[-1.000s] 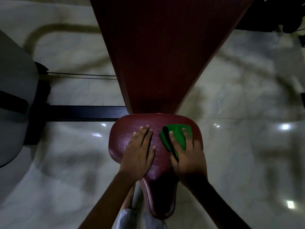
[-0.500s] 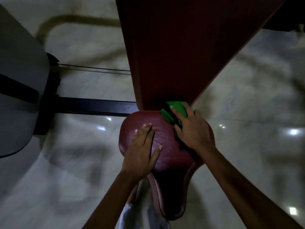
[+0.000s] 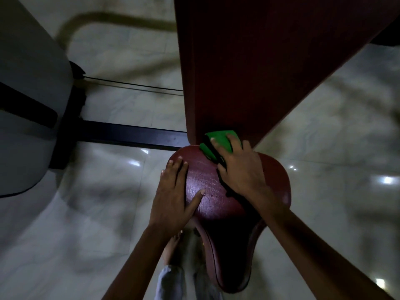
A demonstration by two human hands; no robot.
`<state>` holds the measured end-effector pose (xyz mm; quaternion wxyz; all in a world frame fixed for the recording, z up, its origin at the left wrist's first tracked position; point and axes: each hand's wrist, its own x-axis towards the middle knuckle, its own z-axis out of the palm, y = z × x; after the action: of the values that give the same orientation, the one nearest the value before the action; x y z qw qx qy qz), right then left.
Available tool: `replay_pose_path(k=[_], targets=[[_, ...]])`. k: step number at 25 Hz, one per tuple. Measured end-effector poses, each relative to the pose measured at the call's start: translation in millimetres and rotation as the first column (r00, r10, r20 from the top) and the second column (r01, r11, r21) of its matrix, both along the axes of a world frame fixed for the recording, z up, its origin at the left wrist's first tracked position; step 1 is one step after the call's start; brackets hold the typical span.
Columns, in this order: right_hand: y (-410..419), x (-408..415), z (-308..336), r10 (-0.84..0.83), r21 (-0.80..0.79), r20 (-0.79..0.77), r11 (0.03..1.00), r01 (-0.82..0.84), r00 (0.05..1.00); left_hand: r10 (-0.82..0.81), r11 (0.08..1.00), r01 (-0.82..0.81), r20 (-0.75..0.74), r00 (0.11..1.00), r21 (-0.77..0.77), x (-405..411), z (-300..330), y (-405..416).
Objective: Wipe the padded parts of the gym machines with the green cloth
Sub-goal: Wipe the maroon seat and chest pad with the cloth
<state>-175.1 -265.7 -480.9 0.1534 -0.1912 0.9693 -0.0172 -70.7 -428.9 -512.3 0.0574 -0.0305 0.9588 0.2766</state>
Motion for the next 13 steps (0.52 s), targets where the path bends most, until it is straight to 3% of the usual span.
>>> replay_pose_path(k=[4, 9, 13], targets=[[7.0, 57.2, 10.0, 0.053, -0.061, -0.049, 0.997, -0.056, 0.997, 0.063, 0.994, -0.067, 0.038, 0.997, 0.09, 0.8, 1.0, -12.9], [-20.8, 4.7, 1.1, 0.063, -0.002, -0.008, 0.998, -0.063, 0.998, 0.049, 0.992, -0.054, 0.046, 0.998, 0.111, 1.0, 0.8, -13.8], [-26.0, 40.7, 6.2, 0.039, -0.04, -0.055, 0.998, -0.041, 0.998, 0.067, 0.98, -0.075, 0.05, 0.997, 0.185, 3.6, 0.5, -15.6]])
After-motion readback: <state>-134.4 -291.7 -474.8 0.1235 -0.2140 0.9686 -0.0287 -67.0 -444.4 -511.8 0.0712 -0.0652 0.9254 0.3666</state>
